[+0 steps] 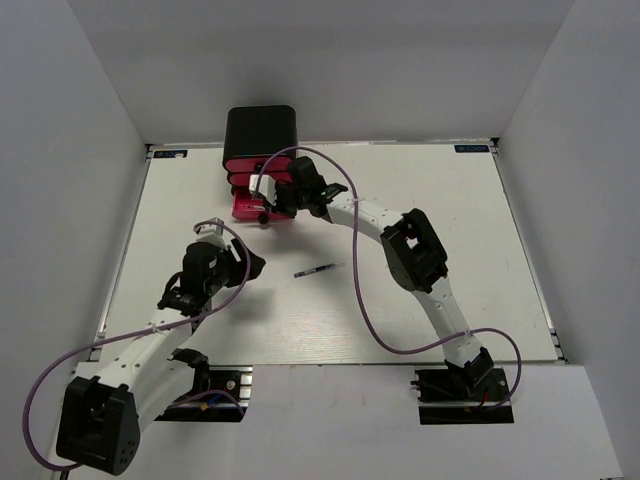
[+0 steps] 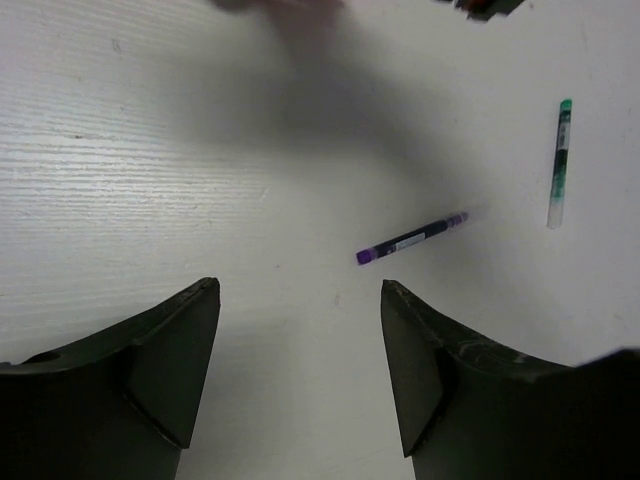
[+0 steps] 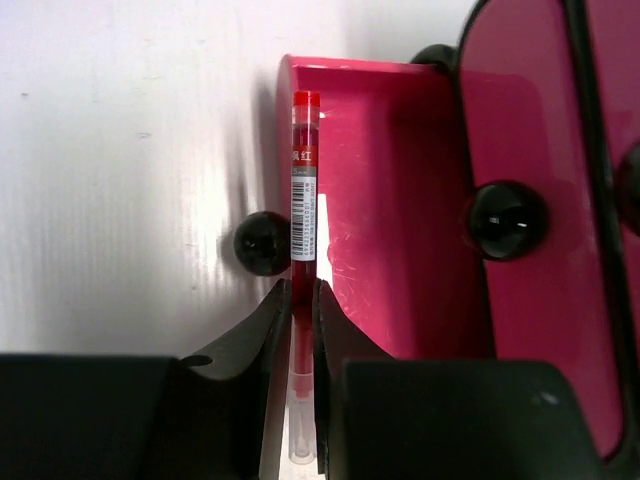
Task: Sort the stationery into containers
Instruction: Place the pen in the drawer, then pick up the pen from the center of the board, then place the pen in the drawer, then pick up the pen from the center of the board, then place the pen in the drawer, then close the drawer in the storage box.
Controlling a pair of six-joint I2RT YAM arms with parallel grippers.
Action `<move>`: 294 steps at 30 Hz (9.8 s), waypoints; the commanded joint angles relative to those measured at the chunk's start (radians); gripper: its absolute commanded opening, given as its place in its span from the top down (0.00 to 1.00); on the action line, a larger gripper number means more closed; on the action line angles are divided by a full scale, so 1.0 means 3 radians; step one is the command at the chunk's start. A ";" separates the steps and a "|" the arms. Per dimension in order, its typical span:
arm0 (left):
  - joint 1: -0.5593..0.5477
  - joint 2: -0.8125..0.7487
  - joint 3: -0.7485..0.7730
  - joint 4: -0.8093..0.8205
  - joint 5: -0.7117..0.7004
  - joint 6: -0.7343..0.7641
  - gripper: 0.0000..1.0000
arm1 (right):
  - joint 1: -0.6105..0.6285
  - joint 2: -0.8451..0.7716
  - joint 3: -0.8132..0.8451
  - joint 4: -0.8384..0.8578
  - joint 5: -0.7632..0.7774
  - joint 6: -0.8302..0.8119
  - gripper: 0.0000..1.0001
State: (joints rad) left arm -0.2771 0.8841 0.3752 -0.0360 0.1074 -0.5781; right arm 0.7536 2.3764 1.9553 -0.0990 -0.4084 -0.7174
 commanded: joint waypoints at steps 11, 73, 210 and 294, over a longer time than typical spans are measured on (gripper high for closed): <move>-0.0007 0.0315 0.0288 0.0069 0.0297 0.0286 0.26 | -0.0037 -0.0073 0.0201 0.0550 0.0037 0.0039 0.98; -0.1199 0.3205 0.2385 -0.0555 0.0051 0.2331 0.89 | -0.1750 -0.2818 -0.3260 -0.0043 -0.0490 0.0597 0.10; -0.0355 0.0330 0.0513 -0.0826 -0.0982 -0.1294 0.00 | -0.0303 0.0122 -0.0289 0.2058 -0.1389 0.0300 0.61; -0.0073 0.3951 0.2682 0.1076 -0.1278 -0.1816 0.42 | -0.1929 -0.3140 -0.3705 0.1051 -0.0955 0.0576 0.61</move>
State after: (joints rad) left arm -0.3054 2.0594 1.1633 0.2726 -0.2729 -1.1069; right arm 0.1810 1.4647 0.8528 0.2104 -0.6727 -0.5320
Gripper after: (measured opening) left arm 0.580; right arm 0.385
